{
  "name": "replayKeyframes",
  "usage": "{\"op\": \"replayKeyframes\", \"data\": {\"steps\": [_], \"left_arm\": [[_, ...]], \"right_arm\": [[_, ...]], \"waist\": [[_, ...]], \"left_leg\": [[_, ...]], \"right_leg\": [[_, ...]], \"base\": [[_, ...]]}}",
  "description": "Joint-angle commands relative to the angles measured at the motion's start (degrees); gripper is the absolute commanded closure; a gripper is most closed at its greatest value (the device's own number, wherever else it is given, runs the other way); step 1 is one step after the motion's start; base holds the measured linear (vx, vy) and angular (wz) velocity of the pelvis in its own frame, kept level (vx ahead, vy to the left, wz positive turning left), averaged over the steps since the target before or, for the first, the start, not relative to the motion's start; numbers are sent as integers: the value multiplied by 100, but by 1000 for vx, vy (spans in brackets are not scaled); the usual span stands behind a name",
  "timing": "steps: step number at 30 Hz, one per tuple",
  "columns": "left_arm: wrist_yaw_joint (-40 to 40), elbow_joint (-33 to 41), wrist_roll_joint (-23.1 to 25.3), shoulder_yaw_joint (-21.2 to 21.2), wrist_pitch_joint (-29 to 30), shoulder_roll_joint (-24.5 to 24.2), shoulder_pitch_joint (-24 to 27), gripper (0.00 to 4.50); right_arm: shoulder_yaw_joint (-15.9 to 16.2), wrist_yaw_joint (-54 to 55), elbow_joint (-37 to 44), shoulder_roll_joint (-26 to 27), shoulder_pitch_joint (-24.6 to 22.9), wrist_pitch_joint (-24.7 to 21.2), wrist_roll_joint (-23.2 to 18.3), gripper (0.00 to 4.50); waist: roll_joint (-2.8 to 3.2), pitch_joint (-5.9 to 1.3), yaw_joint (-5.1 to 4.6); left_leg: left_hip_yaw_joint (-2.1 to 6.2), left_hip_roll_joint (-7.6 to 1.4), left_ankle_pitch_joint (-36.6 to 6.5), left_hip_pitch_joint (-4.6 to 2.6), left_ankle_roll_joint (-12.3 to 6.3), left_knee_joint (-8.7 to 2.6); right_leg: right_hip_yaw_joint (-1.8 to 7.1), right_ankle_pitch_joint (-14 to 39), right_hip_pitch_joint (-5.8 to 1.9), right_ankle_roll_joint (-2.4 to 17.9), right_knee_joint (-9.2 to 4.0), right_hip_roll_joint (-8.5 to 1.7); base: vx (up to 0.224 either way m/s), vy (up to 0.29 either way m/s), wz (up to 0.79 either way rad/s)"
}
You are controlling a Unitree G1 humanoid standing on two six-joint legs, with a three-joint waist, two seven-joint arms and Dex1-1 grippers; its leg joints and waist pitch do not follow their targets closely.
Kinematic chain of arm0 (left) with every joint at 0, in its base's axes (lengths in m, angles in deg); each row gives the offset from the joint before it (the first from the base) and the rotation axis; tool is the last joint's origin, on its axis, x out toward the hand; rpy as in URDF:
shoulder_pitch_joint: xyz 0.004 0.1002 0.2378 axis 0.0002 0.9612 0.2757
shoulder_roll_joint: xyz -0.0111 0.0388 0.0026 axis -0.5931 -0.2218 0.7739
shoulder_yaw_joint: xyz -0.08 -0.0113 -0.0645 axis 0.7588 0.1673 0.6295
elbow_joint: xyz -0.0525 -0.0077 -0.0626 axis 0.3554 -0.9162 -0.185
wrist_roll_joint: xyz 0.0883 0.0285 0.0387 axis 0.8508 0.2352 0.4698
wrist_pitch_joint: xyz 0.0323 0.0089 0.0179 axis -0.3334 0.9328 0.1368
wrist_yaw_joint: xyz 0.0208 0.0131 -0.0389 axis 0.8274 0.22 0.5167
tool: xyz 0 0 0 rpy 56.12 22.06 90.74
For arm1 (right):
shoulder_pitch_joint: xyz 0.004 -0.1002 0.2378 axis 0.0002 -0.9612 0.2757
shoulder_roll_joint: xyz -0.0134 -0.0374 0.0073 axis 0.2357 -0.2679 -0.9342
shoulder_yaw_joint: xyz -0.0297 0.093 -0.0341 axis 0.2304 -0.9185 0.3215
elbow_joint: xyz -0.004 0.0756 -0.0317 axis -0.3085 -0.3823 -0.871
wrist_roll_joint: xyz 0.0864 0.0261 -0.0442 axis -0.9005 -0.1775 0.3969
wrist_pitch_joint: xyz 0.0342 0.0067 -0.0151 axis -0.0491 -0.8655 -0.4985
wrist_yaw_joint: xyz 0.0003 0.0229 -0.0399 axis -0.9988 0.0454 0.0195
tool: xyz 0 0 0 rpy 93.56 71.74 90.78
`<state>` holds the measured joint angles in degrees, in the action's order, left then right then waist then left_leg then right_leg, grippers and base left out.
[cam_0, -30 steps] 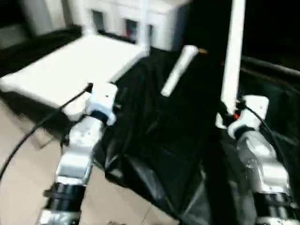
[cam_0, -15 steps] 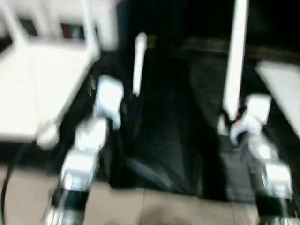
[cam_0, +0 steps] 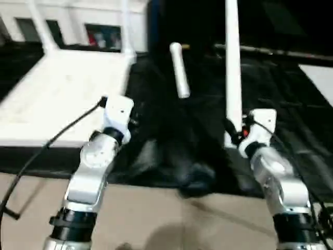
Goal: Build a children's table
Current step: Move to table
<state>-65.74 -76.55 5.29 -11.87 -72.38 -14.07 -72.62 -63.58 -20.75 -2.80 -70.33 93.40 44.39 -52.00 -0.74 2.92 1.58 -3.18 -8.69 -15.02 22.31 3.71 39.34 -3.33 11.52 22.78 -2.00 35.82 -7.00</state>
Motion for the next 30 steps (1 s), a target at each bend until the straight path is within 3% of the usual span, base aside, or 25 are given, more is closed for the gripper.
{"op": "replayKeyframes", "data": {"steps": [1,2,4,5,6,7,8,9,10,12,13,14,15,16,19,20,21,22,23,24,25,26,27,28,30], "left_arm": [[-8,33,33,75,46,-60,-14,186],[-19,29,40,74,47,-59,-20,186],[-29,8,46,67,46,-59,-35,186],[-24,-9,42,51,45,-64,-48,186],[-24,-9,42,51,45,-64,-48,186],[-19,-25,38,37,46,-64,-61,186],[-19,-29,38,33,47,-64,-64,186],[-19,-41,38,26,47,-64,-73,186],[-19,-73,37,19,41,-65,-92,186],[-22,-110,34,19,33,-72,-116,186],[-25,-125,32,20,29,-77,-128,186],[-25,-125,32,20,29,-77,-128,186],[-47,-167,42,37,20,-79,-165,186],[-57,-185,48,44,15,-80,-180,186],[-65,-267,60,37,-6,-99,-261,186],[-56,-292,55,30,-8,-107,-288,186],[-44,-340,66,20,-57,-120,-340,186],[-21,-370,108,1,-33,-144,-393,186],[34,-425,220,-43,-23,-190,-465,186],[37,-435,225,-45,-23,-193,-474,186],[33,-474,222,-49,-37,-194,-502,186],[33,-474,222,-49,-37,-194,-502,186],[23,-489,220,-45,-45,-185,-512,186],[18,-493,217,-36,-70,-161,-516,186],[22,-479,102,36,-70,-82,-502,186]], "right_arm": [[101,4,111,63,84,12,17,257],[103,5,117,76,81,11,19,257],[107,13,124,96,74,11,33,257],[104,19,123,110,70,11,50,257],[104,19,123,110,70,11,50,257],[101,31,134,121,61,7,55,257],[101,36,140,123,56,5,55,257],[100,47,150,132,47,1,60,257],[98,67,143,150,45,0,74,257],[104,85,122,171,57,6,88,257],[112,95,117,183,62,8,92,257],[112,95,117,183,62,8,92,257],[135,119,99,213,80,21,102,257],[143,126,91,227,88,28,107,257],[150,143,56,261,122,54,122,257],[147,146,48,270,131,59,127,257],[144,153,31,284,144,71,133,257],[140,162,16,296,157,84,138,257],[129,184,7,317,174,101,143,257],[127,189,6,321,177,103,143,257],[120,207,10,328,195,100,141,257],[120,207,10,328,195,100,141,257],[123,212,4,324,205,100,138,257],[129,216,-11,316,219,101,136,257],[130,212,-30,310,230,116,139,257]], "waist": [[257,-379,-248],[268,-342,-251],[194,-323,-153],[105,-333,-149],[-6,-351,-128],[-363,-401,58],[-348,-408,248],[-186,-403,251],[-139,-243,198],[-137,-267,179],[17,-276,164],[257,-299,-10],[326,-319,-240],[352,-314,-284],[223,-319,-201],[49,-360,-138],[-123,-409,-80],[-67,-435,216],[-89,-325,107],[20,-285,166],[269,-285,10],[279,-269,-72],[412,-350,-133],[574,-320,-241],[581,-367,-208]], "left_leg": [[168,-227,386,-607,-1994,-931],[165,-290,527,-532,-2647,-1017],[82,-468,1066,-552,-3295,-1000],[56,-496,1024,-554,-3265,-1009],[24,-479,836,-526,-3056,-1007],[-305,-114,-468,-104,-1912,-630],[7,210,-1019,302,-804,597],[204,243,-859,429,-365,763],[296,111,-781,458,253,737],[227,78,-519,261,155,359],[145,-41,-174,77,-364,-248],[46,-71,-266,-333,-1168,-797],[154,-195,-253,-543,-1687,-940],[212,-291,159,-570,-2622,-1007],[120,-461,914,-594,-3201,-1023],[11,-370,789,-582,-2769,-996],[-133,-192,222,-354,-2240,-815],[232,63,-686,389,-566,630],[278,95,-641,481,-139,660],[265,16,-400,291,262,367],[135,-140,-220,22,526,-533],[285,-524,-698,-175,407,-741],[447,-931,-1058,-323,565,-908],[658,-1201,-1138,-277,978,-1222],[623,-1157,-751,-317,681,-1116]], "right_leg": [[-137,1426,199,1092,233,516],[-283,1226,281,643,741,486],[-293,922,425,246,789,317],[-223,790,381,162,688,237],[-84,639,304,128,504,85],[533,813,-75,-157,-225,-683],[1363,1389,-269,-94,-755,-1509],[1279,1628,-362,43,-703,-1530],[849,1961,-416,924,-762,-1262],[599,2016,-468,1561,-768,-913],[471,2189,-432,1761,-791,-593],[69,2051,-29,1397,-348,238],[-90,1635,182,1139,128,496],[-301,1072,318,615,739,459],[-262,823,385,209,723,275],[-26,497,339,138,384,-7],[267,301,114,72,23,-388],[1209,1038,-371,184,-617,-1657],[853,1304,-417,488,-559,-1385],[440,1387,-361,1017,-531,-973],[-64,1324,-290,1398,-275,80],[-47,1154,-48,1168,-123,396],[10,869,-17,993,68,260],[-94,503,153,576,607,357],[-74,655,243,450,667,342]], "base": [[-71,354,12],[-71,317,9],[-85,284,2],[-101,238,-7],[-106,201,-1],[-106,201,-1],[-96,218,3],[-85,247,-22],[-85,247,-22],[-95,277,-15],[-96,290,-4],[-101,337,15],[-94,375,10],[-94,375,10],[-89,282,-3],[-105,235,-6],[-100,228,3],[-100,228,3],[-90,224,-16],[-87,200,-24],[-87,200,-24],[-90,205,22],[-80,213,26],[-80,213,26],[-62,109,5]]}}
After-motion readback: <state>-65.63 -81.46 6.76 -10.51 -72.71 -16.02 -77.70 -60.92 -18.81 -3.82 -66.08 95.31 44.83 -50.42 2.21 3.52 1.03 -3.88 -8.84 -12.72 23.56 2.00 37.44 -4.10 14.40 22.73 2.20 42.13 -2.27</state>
